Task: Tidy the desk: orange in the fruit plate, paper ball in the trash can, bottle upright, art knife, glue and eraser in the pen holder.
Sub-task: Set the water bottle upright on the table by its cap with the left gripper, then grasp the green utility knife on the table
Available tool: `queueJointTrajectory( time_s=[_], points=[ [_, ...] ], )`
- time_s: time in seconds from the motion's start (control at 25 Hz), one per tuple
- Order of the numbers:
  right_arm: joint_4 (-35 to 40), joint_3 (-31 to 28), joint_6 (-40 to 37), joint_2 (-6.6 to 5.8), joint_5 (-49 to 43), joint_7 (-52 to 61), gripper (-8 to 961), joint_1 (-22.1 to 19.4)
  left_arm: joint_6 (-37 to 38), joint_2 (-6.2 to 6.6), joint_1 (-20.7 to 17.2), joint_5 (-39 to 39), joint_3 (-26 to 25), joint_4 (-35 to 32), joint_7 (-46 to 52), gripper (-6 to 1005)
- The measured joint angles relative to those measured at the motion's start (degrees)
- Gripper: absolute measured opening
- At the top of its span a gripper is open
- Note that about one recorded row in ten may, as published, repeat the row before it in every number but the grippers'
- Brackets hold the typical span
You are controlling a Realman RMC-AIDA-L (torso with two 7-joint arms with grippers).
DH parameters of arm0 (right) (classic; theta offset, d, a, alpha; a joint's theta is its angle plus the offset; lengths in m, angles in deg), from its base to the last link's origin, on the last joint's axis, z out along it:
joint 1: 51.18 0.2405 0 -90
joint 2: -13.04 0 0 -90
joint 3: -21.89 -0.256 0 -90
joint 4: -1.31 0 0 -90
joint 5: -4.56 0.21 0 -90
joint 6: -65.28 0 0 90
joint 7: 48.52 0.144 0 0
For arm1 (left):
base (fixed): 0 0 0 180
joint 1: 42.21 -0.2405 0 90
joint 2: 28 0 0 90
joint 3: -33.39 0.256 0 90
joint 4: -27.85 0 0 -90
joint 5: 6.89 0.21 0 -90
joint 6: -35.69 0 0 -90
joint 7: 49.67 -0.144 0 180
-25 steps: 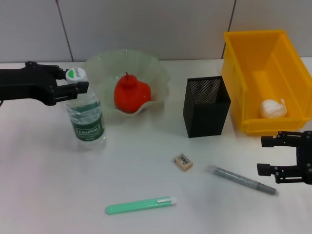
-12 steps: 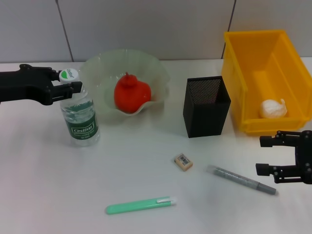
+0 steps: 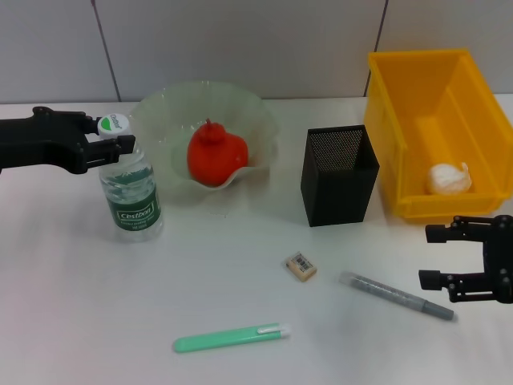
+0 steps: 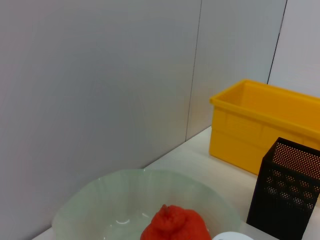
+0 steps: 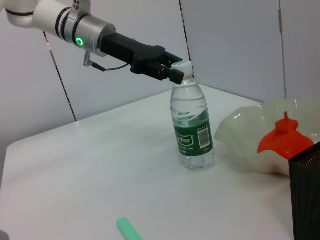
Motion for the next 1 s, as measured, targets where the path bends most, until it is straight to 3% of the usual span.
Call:
queueJointTrajectory(
  time_s=[1.0],
  points=[
    [0.0, 0.5, 0.1, 0.0, 0.0, 0.4, 785, 0.5, -1.7, -0.52, -0.1, -0.6, -1.1, 0.7, 0.1, 457]
  ],
)
